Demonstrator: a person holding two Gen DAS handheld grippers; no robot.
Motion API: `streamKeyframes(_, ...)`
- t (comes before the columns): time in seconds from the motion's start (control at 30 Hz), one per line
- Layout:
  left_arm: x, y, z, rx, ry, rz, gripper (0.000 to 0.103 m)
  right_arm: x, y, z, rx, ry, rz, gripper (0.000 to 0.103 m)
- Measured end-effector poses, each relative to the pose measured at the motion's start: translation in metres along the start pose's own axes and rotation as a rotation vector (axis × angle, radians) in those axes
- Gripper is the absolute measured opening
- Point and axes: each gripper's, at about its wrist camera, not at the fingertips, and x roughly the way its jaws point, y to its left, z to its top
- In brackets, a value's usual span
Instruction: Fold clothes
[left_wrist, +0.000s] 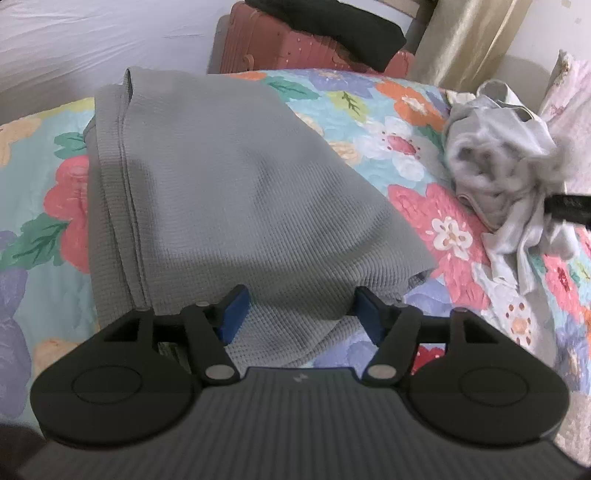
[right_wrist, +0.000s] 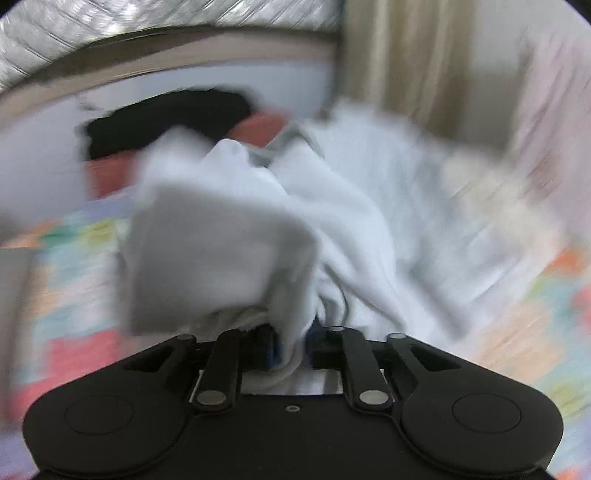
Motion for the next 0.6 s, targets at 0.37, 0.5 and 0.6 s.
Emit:
streamKeyframes(0.37, -0.059, -0.048, 0.002, 0.018, 0.075, 0.065, 0.081, -0.140, 0.006, -0.055, 0.164, -0.189, 0.107, 0.089)
streamKeyframes(0.5, -0.092, -0.070, -0.005, 0.049, 0.047, 0.015, 0.087, -0.193, 0.009, -0.067, 0.165, -0.261, 0.065, 0.089)
streamKeyframes(0.6, -0.113, -0.094, -0.009, 0.114, 0.028, 0.004, 0.091, -0.224, 0.019, -0.083, 0.174, -0.290, 0.062, 0.090)
